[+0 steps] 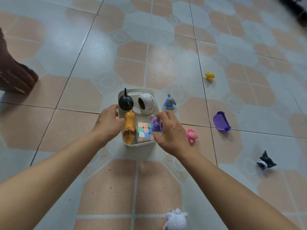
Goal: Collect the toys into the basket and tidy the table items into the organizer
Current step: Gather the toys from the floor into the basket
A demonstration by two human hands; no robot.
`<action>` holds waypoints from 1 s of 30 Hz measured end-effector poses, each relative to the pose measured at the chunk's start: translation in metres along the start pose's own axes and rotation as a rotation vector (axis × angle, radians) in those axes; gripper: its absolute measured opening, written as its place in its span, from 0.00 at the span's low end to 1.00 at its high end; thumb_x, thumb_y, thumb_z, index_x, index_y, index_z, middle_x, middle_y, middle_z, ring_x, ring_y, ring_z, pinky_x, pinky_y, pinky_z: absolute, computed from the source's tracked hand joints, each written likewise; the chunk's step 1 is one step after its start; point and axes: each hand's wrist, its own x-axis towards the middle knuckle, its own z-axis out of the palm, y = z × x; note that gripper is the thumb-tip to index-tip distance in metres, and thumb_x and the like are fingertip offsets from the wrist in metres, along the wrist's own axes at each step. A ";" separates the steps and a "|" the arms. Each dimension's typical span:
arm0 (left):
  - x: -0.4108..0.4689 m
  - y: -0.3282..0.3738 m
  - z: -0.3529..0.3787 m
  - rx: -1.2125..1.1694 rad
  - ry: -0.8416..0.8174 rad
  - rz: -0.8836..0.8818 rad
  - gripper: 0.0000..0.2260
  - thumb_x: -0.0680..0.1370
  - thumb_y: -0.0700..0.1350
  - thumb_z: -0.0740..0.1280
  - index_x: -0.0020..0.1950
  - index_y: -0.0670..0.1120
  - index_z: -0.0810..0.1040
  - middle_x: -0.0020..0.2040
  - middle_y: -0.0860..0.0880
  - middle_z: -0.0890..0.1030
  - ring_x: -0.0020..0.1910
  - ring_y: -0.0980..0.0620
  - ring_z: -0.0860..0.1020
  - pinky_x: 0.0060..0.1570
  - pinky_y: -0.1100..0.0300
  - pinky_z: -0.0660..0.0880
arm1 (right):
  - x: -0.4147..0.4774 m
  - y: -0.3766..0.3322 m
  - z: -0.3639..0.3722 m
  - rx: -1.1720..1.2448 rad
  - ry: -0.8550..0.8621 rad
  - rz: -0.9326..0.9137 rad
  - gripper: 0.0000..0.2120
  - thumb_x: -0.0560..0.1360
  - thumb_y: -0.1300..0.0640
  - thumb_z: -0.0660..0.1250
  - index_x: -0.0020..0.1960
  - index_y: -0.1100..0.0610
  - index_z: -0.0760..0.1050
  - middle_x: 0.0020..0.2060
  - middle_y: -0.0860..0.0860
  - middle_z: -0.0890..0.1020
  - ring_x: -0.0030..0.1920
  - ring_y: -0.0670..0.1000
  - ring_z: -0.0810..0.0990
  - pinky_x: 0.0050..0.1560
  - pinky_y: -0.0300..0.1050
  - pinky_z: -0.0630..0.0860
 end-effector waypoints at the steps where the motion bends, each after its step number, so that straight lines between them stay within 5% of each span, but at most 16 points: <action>1: 0.000 -0.001 0.001 -0.002 0.004 -0.002 0.26 0.77 0.40 0.66 0.74 0.48 0.65 0.66 0.43 0.74 0.62 0.43 0.74 0.54 0.49 0.73 | 0.000 0.001 0.000 -0.019 0.001 0.002 0.21 0.69 0.56 0.70 0.59 0.55 0.69 0.54 0.52 0.72 0.48 0.52 0.74 0.43 0.47 0.77; 6: 0.000 -0.003 0.003 0.011 -0.009 -0.026 0.29 0.77 0.41 0.66 0.76 0.47 0.61 0.69 0.42 0.72 0.65 0.41 0.73 0.58 0.46 0.73 | -0.001 0.003 -0.002 -0.005 0.033 0.012 0.26 0.70 0.49 0.69 0.64 0.56 0.68 0.55 0.53 0.73 0.49 0.52 0.75 0.45 0.48 0.77; 11: -0.003 0.000 0.006 0.031 -0.001 -0.004 0.21 0.76 0.39 0.66 0.68 0.44 0.69 0.58 0.44 0.73 0.51 0.46 0.72 0.45 0.52 0.70 | -0.022 0.000 -0.015 0.022 0.200 -0.075 0.09 0.72 0.53 0.67 0.48 0.56 0.72 0.41 0.50 0.75 0.38 0.50 0.74 0.33 0.42 0.70; 14: -0.009 0.005 0.010 0.055 -0.022 0.011 0.16 0.74 0.39 0.64 0.62 0.45 0.73 0.60 0.43 0.72 0.52 0.43 0.75 0.43 0.50 0.72 | -0.039 0.001 -0.018 0.005 0.068 -0.079 0.06 0.73 0.54 0.66 0.46 0.56 0.73 0.39 0.49 0.75 0.35 0.50 0.73 0.32 0.44 0.71; 18: -0.022 0.015 0.020 0.151 0.002 0.051 0.13 0.73 0.38 0.63 0.57 0.43 0.73 0.64 0.40 0.68 0.58 0.37 0.73 0.56 0.41 0.75 | -0.057 0.005 -0.023 0.057 -0.108 -0.025 0.06 0.74 0.53 0.67 0.47 0.56 0.74 0.40 0.48 0.76 0.37 0.48 0.74 0.39 0.48 0.75; 21: -0.033 0.018 0.029 0.172 -0.027 0.121 0.12 0.74 0.38 0.64 0.56 0.45 0.74 0.65 0.39 0.70 0.62 0.39 0.72 0.57 0.48 0.74 | -0.079 0.008 -0.024 0.104 -0.400 -0.017 0.09 0.73 0.49 0.68 0.48 0.53 0.74 0.41 0.47 0.76 0.37 0.45 0.72 0.39 0.43 0.72; 25: -0.041 0.018 0.037 0.202 -0.064 0.141 0.24 0.74 0.39 0.65 0.71 0.45 0.71 0.69 0.40 0.71 0.66 0.40 0.71 0.63 0.46 0.72 | -0.128 0.012 -0.016 -0.095 -0.762 -0.062 0.24 0.66 0.38 0.71 0.54 0.51 0.71 0.49 0.48 0.76 0.44 0.49 0.73 0.40 0.44 0.68; 30: -0.045 0.022 0.037 0.170 -0.062 0.163 0.24 0.75 0.39 0.66 0.71 0.45 0.71 0.67 0.41 0.73 0.62 0.41 0.74 0.61 0.45 0.74 | -0.175 0.013 0.003 -0.242 -0.881 -0.078 0.29 0.62 0.40 0.74 0.54 0.53 0.68 0.50 0.52 0.73 0.42 0.55 0.74 0.37 0.45 0.65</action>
